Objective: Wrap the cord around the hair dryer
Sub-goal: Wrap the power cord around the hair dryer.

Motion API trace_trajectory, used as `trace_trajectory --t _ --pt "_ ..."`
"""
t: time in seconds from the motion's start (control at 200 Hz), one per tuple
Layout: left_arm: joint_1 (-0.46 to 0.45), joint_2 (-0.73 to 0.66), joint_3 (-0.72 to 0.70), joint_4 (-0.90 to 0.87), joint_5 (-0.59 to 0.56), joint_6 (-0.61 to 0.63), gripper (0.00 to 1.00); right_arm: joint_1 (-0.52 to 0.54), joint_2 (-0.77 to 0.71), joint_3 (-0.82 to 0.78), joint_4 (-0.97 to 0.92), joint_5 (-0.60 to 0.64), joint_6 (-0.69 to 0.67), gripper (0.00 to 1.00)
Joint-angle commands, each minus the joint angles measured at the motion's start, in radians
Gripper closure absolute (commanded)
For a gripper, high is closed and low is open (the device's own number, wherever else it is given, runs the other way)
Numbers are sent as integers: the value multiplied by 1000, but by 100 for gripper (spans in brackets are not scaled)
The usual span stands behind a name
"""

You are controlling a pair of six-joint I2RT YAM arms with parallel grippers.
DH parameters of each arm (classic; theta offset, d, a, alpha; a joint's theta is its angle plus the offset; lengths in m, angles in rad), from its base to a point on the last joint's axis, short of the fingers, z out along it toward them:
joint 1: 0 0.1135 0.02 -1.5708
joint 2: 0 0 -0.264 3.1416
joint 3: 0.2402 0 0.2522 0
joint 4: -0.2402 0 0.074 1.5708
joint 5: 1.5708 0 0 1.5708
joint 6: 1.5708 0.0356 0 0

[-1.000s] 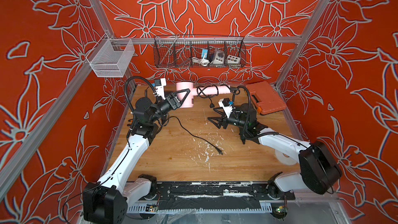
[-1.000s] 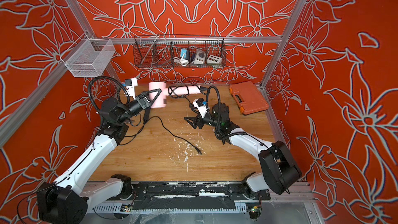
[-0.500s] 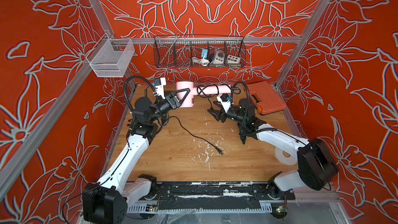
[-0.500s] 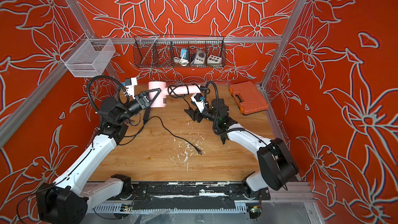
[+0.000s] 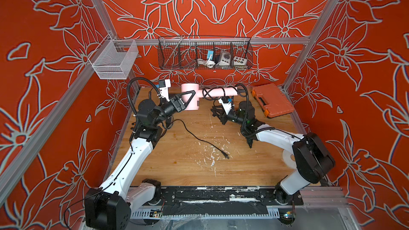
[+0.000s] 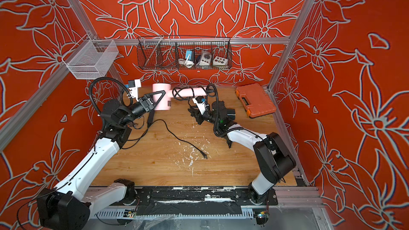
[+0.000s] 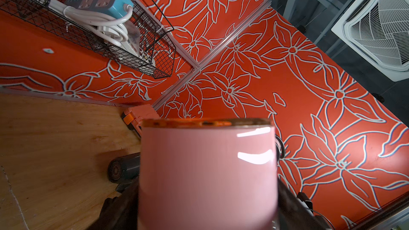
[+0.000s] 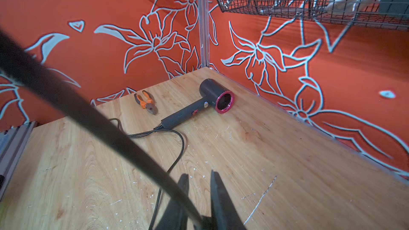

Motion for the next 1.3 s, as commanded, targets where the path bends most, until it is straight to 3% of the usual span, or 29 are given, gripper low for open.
trace_trajectory --t 0.0,0.09,0.49,0.746,1.011,1.291 --pt "7 -22 47 93 5 -22 100 0 -6 12 51 8 19 89" --pt "7 -19 48 91 -1 -21 100 -1 -3 7 48 10 26 100" --pt "8 -23 -5 91 -163 -26 100 78 -162 -229 61 105 102 100" --pt "9 -19 -39 56 -232 -2 100 277 -257 -154 -384 280 -37 100" --pt "8 -69 -3 -243 -284 251 100 491 -301 33 -883 524 -113 100" --pt "-3 -48 52 -479 -269 450 100 558 -328 317 -1324 677 -139 100"
